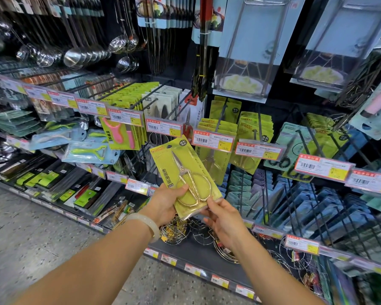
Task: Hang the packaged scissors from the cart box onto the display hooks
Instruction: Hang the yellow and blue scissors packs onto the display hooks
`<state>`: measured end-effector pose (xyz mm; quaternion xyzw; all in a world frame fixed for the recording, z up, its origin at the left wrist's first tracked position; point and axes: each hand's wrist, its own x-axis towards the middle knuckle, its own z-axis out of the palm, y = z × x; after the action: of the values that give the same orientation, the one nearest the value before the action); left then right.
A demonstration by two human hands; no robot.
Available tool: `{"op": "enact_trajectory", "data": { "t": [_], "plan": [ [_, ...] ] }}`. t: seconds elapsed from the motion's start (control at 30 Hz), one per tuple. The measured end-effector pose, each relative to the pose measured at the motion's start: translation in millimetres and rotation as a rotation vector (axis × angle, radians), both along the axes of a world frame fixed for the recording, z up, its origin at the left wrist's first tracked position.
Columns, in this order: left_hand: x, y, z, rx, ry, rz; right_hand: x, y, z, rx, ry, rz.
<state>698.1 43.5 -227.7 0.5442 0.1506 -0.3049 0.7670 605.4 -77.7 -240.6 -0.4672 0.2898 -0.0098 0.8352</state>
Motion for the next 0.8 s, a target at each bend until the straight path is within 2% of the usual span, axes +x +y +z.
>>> {"op": "enact_trajectory", "data": {
  "t": [0.2, 0.53, 0.8],
  "plan": [
    [3, 5, -1, 0.040, -0.061, -0.062, -1, -12, 0, -0.029, -0.018, 0.039],
    [5, 3, -6, -0.010, 0.022, -0.021, 2, -13, 3, -0.006, -0.067, 0.048],
    [6, 1, -2, 0.021, -0.015, -0.073, 2, -9, 2, -0.050, -0.079, -0.013]
  ]
}}
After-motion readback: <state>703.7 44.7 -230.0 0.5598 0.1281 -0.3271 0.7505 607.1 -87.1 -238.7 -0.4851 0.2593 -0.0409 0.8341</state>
